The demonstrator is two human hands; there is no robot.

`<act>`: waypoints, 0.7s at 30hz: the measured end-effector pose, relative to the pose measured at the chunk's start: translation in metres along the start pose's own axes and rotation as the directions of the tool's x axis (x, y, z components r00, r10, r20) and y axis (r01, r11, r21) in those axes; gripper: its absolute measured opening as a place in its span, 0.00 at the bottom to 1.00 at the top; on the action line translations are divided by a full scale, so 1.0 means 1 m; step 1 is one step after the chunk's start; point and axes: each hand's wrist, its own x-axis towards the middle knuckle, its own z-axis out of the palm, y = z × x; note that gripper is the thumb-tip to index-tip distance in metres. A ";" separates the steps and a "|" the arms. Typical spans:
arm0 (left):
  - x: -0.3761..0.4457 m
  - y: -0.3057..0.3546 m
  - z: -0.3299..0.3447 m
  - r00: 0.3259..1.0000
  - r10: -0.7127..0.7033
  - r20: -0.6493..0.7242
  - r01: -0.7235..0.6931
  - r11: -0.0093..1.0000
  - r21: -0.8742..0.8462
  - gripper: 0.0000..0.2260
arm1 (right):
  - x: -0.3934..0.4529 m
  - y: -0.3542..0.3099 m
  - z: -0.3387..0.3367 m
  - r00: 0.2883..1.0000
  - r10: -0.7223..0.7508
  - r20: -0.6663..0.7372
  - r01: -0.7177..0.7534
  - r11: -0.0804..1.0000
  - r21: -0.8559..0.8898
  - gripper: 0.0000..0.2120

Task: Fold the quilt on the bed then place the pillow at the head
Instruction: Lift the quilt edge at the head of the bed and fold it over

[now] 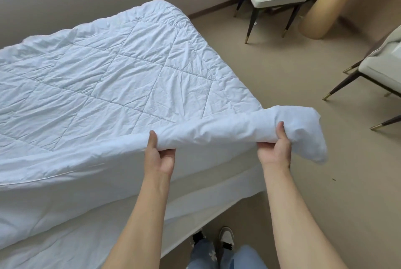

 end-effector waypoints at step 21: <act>0.102 0.072 0.171 0.978 0.174 -0.113 -0.169 0.984 0.047 0.14 | 0.138 0.010 0.190 0.995 -0.075 -0.072 0.058 0.977 -0.207 0.06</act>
